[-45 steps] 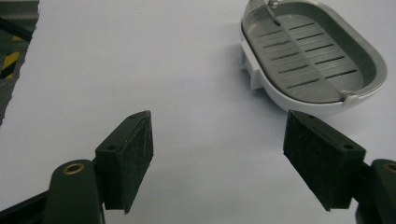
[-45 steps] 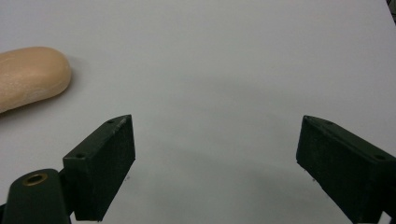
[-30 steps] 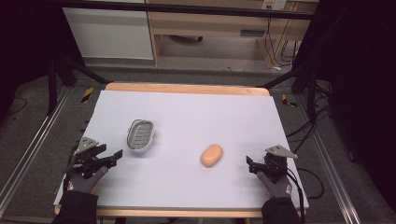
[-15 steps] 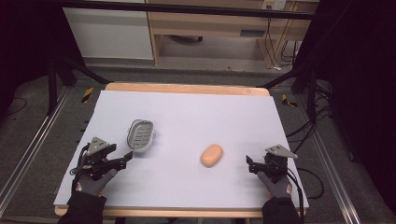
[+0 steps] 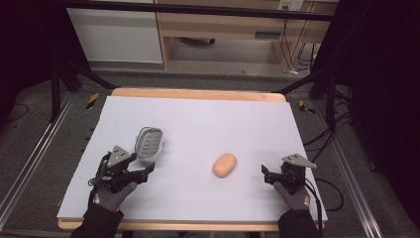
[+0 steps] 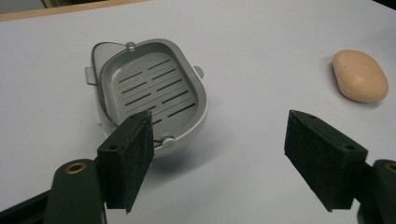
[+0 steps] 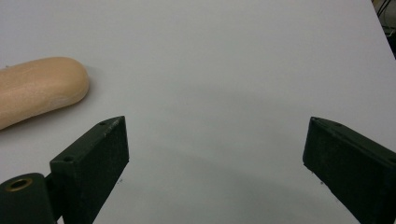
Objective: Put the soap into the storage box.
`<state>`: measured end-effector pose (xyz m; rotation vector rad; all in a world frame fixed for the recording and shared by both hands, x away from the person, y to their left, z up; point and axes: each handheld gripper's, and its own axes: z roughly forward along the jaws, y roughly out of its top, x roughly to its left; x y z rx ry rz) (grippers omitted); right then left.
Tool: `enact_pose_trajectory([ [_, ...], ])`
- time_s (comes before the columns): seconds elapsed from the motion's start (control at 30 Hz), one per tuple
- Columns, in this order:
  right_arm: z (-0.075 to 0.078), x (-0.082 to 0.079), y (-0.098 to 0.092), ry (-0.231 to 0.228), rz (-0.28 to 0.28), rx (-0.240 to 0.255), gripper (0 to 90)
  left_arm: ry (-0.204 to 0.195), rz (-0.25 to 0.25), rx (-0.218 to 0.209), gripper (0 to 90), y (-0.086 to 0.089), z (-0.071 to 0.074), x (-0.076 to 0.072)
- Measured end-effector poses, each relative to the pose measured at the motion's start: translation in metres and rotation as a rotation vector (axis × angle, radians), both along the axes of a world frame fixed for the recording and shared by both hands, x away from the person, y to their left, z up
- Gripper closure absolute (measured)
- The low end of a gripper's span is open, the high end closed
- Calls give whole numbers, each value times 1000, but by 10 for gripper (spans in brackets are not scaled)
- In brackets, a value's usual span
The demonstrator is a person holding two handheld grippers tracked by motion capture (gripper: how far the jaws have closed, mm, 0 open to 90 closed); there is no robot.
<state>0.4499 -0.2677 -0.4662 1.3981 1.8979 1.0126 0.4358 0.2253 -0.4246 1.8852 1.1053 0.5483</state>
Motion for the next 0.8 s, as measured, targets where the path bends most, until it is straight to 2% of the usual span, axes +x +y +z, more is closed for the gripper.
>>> enact_pose_trajectory([
  [0.07, 0, 0, 0, -1, 0, -2, 71, -1, -19, 9, 235, -6, 1, 0],
  [0.33, 0, 1, 2, 2, -2, 1, 69, -12, -37, 7, 232, -19, 4, 1],
  [0.57, 0, 1, 3, 2, -3, -7, 68, -1, -74, 26, 231, -36, 3, 3],
  [0.8, 0, 2, 3, 5, -10, -10, 67, -18, -112, 36, 229, -51, 10, 7],
])
